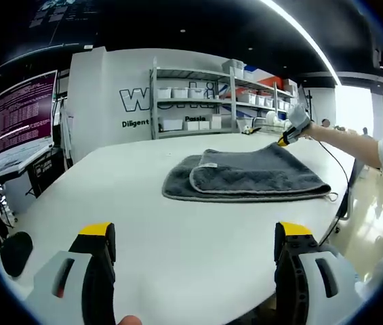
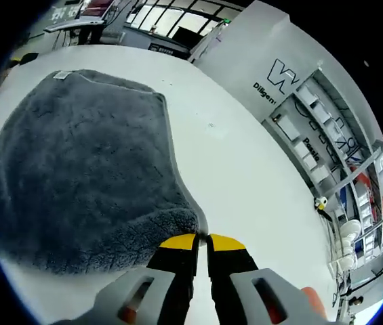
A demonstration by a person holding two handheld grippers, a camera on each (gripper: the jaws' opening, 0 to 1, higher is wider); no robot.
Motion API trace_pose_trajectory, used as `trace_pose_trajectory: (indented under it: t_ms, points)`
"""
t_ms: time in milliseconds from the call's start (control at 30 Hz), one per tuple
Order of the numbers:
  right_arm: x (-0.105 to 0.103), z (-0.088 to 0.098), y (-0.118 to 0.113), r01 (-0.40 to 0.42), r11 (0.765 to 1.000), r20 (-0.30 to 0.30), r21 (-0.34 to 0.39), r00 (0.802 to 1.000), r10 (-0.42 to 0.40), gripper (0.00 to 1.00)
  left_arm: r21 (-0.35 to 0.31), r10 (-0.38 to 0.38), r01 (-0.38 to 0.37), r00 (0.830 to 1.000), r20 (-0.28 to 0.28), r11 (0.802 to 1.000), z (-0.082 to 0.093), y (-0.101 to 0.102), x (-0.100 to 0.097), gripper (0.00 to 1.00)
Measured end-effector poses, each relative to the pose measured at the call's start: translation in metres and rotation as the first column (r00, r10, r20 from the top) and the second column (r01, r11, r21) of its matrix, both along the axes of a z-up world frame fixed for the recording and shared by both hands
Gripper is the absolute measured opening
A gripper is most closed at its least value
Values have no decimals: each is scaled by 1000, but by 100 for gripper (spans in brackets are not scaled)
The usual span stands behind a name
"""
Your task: Open the folded towel by lifting each exposed corner and separating the folded layers until the towel lies flat within the target outline without major curled edges
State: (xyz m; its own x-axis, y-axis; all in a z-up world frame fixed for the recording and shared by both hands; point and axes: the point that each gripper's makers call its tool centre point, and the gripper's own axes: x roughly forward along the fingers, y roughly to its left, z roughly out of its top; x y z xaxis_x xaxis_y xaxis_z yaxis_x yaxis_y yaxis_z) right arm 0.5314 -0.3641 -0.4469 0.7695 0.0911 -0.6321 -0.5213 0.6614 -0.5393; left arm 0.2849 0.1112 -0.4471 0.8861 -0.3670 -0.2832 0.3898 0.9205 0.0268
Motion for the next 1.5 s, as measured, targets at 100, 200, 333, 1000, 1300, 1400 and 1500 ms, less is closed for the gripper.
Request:
trace_pose_trajectory:
  t_ms: [100, 200, 333, 1000, 1300, 1400, 1500]
  points:
    - [19, -1, 0, 20, 1000, -4, 1, 1000, -20, 2, 1, -3, 3, 1000, 3, 1000, 0, -1, 1, 96]
    - [36, -4, -2, 30, 999, -8, -25, 1000, -30, 2, 3, -3, 3, 1000, 12, 1000, 1, -2, 4, 96]
    - [63, -5, -1, 42, 999, -3, -32, 999, -42, 2, 61, 7, -8, 1000, 15, 998, -2, -1, 9, 96]
    - [111, -9, 15, 0, 996, -8, -94, 1000, -1, 2, 36, 16, -16, 1000, 13, 999, -1, -4, 26, 96]
    - [97, 9, 12, 28, 999, 25, -32, 999, -27, 17, 14, 13, -13, 1000, 15, 1000, -2, -3, 23, 96]
    - [87, 22, 15, 27, 1000, 52, 6, 998, -27, 25, 12, 7, -7, 1000, 18, 1000, 0, -4, 21, 96]
    - [74, 35, 23, 22, 995, 76, 102, 997, -30, 32, 6, 1, -1, 1000, 23, 1000, 2, -6, 19, 96]
